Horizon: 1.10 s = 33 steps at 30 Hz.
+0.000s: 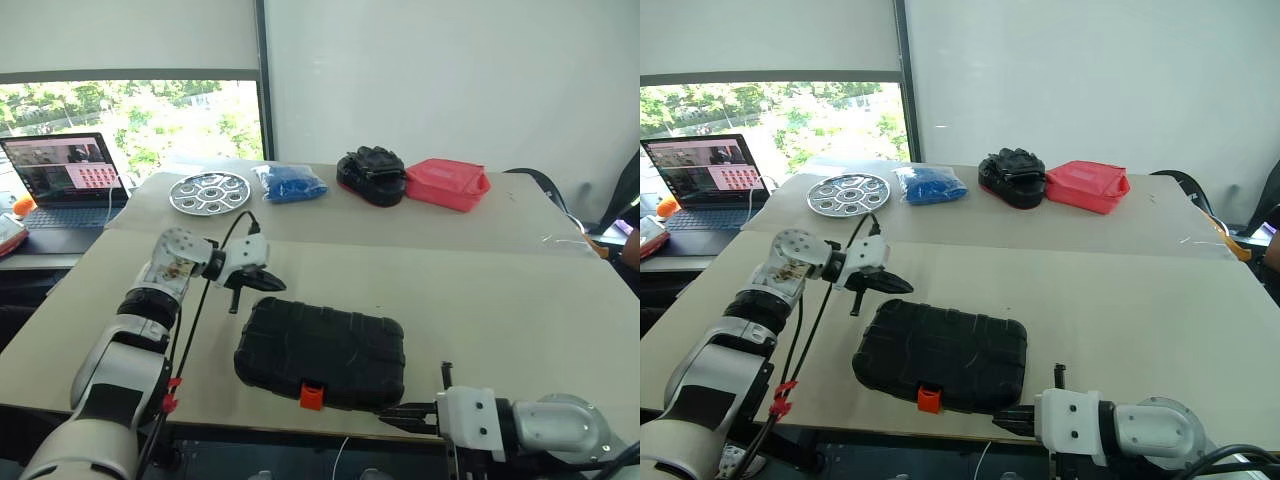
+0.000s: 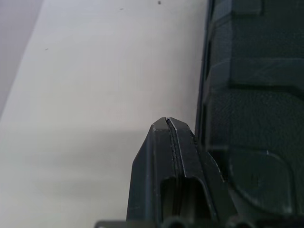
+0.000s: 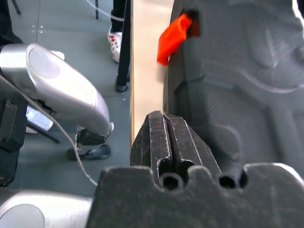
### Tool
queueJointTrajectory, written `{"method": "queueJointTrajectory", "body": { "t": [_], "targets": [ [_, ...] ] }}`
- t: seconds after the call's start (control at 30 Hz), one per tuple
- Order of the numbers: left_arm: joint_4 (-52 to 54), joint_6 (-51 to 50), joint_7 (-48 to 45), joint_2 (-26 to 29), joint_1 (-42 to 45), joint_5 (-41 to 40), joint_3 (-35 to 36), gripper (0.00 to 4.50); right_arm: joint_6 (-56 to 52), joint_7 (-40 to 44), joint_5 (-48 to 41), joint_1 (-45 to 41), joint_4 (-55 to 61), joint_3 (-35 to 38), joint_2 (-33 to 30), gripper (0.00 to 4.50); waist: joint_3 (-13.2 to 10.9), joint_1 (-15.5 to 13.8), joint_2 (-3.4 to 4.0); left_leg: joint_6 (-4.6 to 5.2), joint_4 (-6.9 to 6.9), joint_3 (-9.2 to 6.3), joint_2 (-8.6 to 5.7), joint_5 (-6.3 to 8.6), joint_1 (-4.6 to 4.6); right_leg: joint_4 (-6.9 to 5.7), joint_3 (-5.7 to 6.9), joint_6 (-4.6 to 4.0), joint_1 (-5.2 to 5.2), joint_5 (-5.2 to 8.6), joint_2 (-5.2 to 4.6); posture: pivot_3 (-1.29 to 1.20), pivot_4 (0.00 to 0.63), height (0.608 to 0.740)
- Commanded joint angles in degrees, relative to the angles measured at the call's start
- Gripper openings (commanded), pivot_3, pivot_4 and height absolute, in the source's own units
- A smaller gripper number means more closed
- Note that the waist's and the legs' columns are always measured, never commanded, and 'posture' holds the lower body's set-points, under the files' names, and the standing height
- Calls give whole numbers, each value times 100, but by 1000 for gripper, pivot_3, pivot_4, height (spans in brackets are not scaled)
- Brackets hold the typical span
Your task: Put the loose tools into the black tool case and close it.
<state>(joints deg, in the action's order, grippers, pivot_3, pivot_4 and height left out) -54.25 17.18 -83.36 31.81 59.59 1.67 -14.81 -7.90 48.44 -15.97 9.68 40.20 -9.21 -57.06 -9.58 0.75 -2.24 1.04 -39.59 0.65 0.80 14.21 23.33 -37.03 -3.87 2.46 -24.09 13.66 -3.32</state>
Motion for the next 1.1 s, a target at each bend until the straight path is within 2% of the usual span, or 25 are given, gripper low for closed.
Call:
{"method": "queueJointTrajectory", "body": {
  "t": [0.03, 0.33, 0.57, 0.7, 0.93, 1.1],
  "targets": [
    [-38, 218, -160, -65, 205, 72, -11, 30, -150, 96, 165, -260, -119, -188, 201, 0, 0, 0, 0, 1, -11, -3, 0, 0, 12, -7, 1, 0, -10, -1, 2, 0, 150, 740],
    [395, 59, -683, -25, -203, 26, -95, 30, -302, 264, 483, -722, -717, -259, 532, 0, 0, 25, 1, 2, -20, -1, 0, 1, 6, -8, -1, 6, -1, -5, 0, 0, 150, 740],
    [1944, -825, -914, 608, -1036, -547, -597, 30, -328, 286, 459, -1107, -1259, 170, 542, 0, 2, 130, 4, 2, -16, -15, 6, 1, -4, -16, -6, 2, -1, -7, 3, 0, 150, 740],
    [2424, -1165, -914, 841, -1326, -724, -644, 30, -263, 302, 510, -1269, -1541, 332, 551, 0, 2, 89, 5, 2, -19, -37, 3, 1, -3, -16, -5, 3, 0, -8, -1, 0, 150, 740],
    [2564, -1717, -485, 930, -1333, -712, -111, 30, -465, 439, 260, -788, -1143, 631, 484, 0, 2, 11, 6, 2, -18, -30, 1, 1, -2, -15, -5, 3, 0, -8, 0, 0, 150, 740],
    [2970, -3306, -604, 993, -1115, -1403, 378, 30, -713, 497, -143, -228, -584, 949, 516, 0, 2, 7, 5, 2, -21, -34, 3, 1, 9, -15, 0, 3, -6, -7, 1, 0, 150, 740]
  ]
}}
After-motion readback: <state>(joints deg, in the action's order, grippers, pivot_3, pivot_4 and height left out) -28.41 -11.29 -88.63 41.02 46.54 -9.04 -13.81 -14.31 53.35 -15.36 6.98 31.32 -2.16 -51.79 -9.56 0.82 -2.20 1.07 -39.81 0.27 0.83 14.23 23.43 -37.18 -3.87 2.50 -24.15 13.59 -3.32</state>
